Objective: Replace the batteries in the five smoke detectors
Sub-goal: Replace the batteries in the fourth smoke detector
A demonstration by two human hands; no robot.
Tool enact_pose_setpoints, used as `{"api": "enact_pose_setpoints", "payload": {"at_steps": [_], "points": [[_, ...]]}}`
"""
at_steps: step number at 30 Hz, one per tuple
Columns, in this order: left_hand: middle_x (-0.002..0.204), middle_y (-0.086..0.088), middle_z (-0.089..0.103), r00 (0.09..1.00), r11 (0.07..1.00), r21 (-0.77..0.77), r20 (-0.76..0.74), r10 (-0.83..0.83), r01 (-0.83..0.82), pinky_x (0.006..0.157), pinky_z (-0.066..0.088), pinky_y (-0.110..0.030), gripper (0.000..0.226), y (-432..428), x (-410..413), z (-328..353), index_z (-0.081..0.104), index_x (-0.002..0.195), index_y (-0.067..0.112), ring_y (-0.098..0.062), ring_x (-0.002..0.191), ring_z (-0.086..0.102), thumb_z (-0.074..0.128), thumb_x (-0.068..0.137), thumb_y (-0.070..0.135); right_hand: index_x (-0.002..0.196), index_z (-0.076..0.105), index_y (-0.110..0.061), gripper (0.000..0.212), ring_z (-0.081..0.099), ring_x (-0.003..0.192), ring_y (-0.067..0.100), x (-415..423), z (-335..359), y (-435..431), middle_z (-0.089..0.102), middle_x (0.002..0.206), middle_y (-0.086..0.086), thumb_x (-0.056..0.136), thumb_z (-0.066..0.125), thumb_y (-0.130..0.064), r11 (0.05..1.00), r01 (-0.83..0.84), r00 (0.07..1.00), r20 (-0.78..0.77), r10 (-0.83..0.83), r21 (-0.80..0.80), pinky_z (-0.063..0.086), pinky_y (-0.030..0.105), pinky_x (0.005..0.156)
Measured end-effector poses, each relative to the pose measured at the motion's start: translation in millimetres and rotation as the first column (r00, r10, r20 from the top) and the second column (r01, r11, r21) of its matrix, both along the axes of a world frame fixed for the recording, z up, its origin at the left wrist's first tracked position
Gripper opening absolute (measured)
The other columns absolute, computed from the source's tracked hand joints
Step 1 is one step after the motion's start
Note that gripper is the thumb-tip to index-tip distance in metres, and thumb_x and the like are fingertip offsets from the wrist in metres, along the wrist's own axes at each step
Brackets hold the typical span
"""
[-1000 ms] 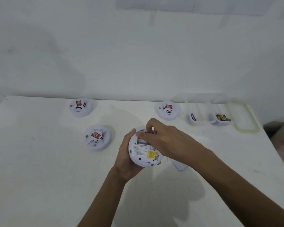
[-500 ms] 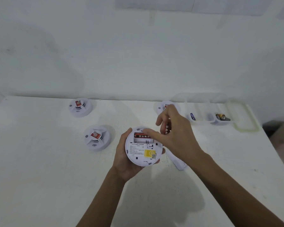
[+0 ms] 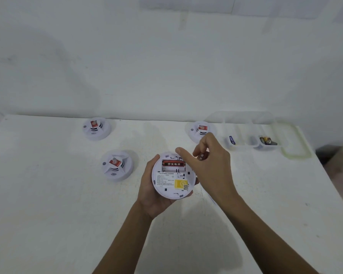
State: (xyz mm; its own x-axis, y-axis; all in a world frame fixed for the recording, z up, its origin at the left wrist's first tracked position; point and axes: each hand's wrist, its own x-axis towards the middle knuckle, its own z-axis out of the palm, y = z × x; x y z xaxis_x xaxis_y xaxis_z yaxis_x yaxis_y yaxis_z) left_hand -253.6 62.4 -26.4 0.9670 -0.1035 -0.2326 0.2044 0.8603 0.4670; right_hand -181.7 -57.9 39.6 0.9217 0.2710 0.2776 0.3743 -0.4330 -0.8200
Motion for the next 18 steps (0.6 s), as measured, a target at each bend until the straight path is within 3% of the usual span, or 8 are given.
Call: {"api": "enact_pose_setpoints", "payload": {"at_steps": [4,8,13,18], "points": [[0.111,-0.015,0.069,1.0,0.999,0.035,0.01,0.029,-0.029,0.079,0.056,-0.047,0.064,-0.7,0.3,-3.6,0.074,0.105,0.019,-0.033,0.096,0.067,0.084,0.052,0.054,0.056,0.024,-0.031,0.057,0.032,0.044,0.007,-1.1,-2.6,6.2,0.031,0.048,-0.012,0.077,0.077,-0.036,0.999,0.001,0.979,0.204,0.006,-0.034,0.032,0.01,0.051],[0.115,-0.016,0.067,1.0,0.999,0.024,0.01,0.024,-0.024,0.083,0.054,-0.049,0.064,1.4,-0.1,-6.2,0.072,0.108,0.018,-0.034,0.099,0.066,0.081,0.057,0.054,0.055,0.038,-0.024,0.045,0.042,0.047,0.01,-1.8,-7.5,5.8,0.041,0.049,-0.01,0.081,0.073,-0.031,0.998,-0.067,0.987,0.145,0.063,0.019,0.04,0.018,0.052],[0.117,-0.016,0.065,0.998,0.998,0.035,0.026,0.054,-0.055,0.084,0.053,-0.05,0.066,5.6,-2.0,-11.0,0.069,0.113,0.017,-0.034,0.101,0.064,0.081,0.059,0.053,0.081,0.06,-0.01,0.008,0.062,0.073,0.01,-6.7,-7.2,-1.2,0.062,0.077,-0.004,0.082,0.058,-0.018,0.963,-0.249,0.968,0.005,0.25,0.102,0.055,0.026,0.064],[0.122,-0.017,0.06,0.996,0.996,0.036,0.04,0.077,-0.079,0.093,0.047,-0.055,0.066,7.9,-1.9,-15.6,0.067,0.116,0.018,-0.036,0.107,0.059,0.079,0.062,0.053,0.089,0.065,-0.01,0.014,0.062,0.085,0.004,-7.9,-7.9,-7.6,0.063,0.087,-0.009,0.086,0.052,-0.01,0.948,-0.314,0.948,0.067,0.31,0.045,0.054,0.017,0.071]]}}
